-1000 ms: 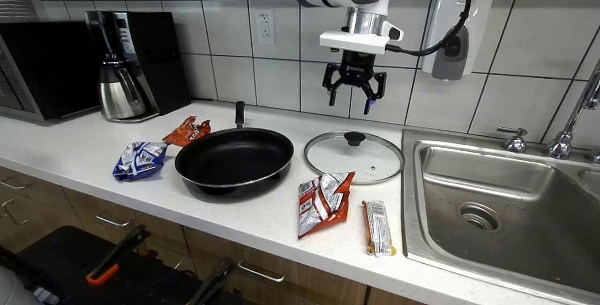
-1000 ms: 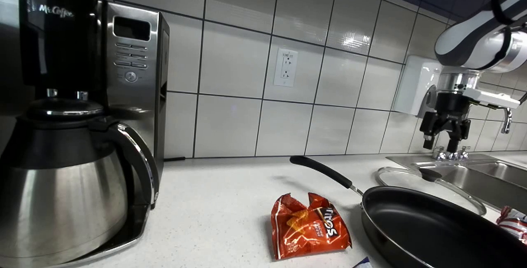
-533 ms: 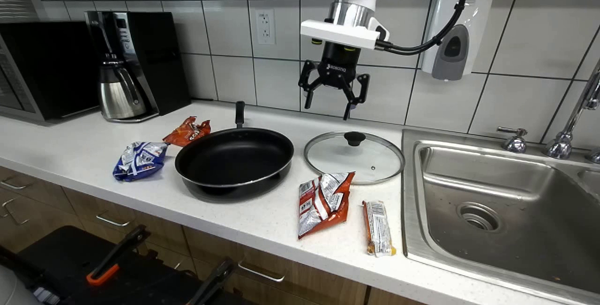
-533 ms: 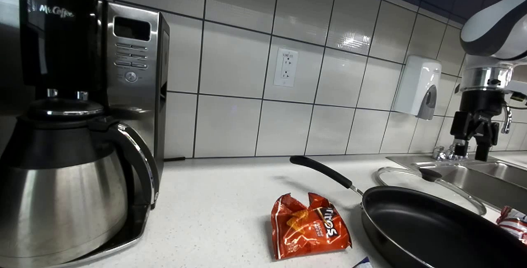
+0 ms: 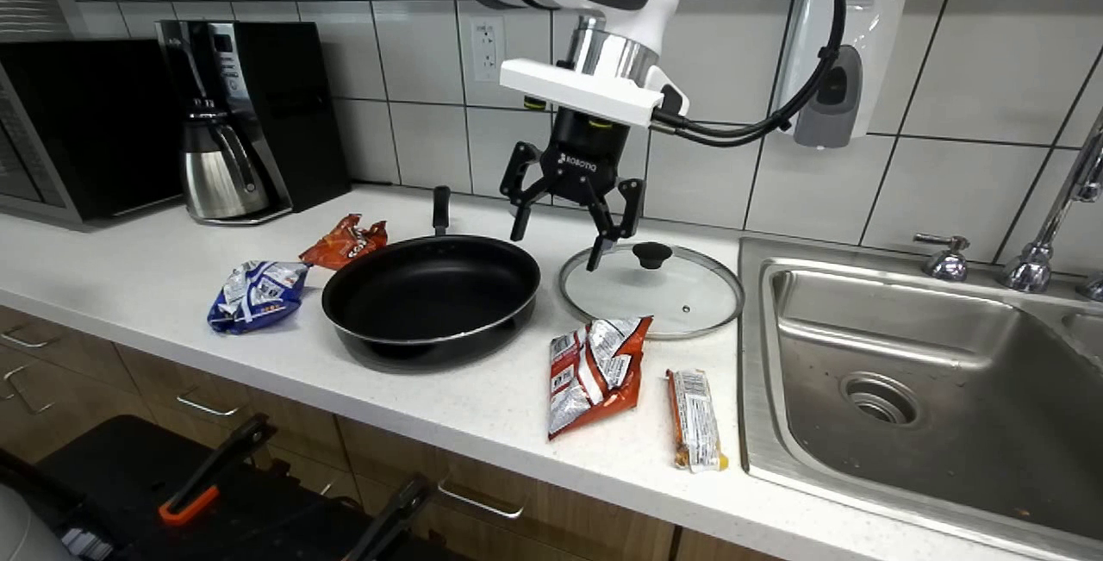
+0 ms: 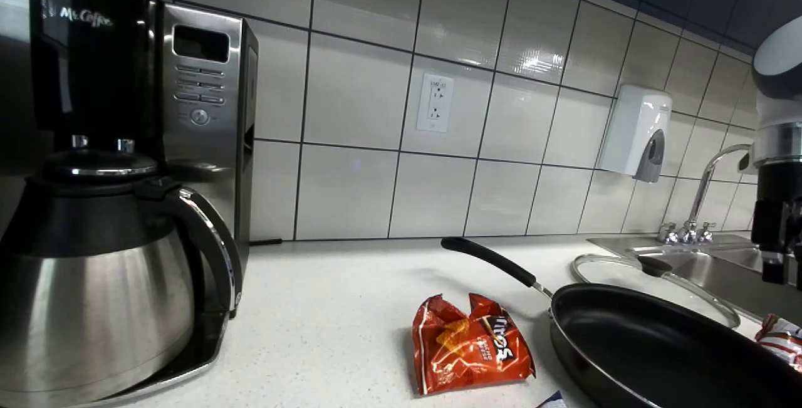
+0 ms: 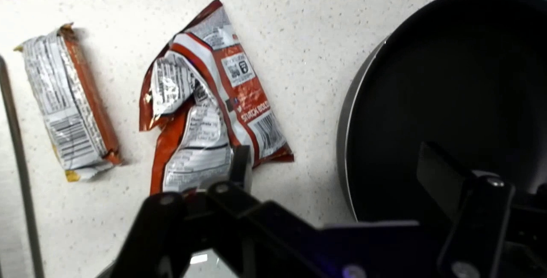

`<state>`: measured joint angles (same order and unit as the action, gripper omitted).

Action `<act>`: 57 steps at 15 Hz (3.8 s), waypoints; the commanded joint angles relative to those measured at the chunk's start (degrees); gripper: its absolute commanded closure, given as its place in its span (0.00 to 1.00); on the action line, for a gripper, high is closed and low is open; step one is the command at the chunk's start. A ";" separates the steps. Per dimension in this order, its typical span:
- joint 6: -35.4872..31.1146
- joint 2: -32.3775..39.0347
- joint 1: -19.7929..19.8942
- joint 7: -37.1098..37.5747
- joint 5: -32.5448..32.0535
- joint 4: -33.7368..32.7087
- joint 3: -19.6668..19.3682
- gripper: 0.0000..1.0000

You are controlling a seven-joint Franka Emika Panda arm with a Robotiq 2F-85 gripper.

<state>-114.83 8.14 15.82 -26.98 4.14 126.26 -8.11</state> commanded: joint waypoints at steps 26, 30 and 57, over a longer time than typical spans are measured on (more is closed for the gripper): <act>-18.55 1.66 0.00 1.56 -7.64 11.61 -4.52 0.25; -18.79 2.32 0.15 1.36 -7.38 11.18 -4.46 0.51; -17.20 -10.13 -5.56 3.10 -7.73 11.35 -1.99 1.00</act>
<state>-133.33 0.31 11.62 -26.08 -2.54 137.50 -11.42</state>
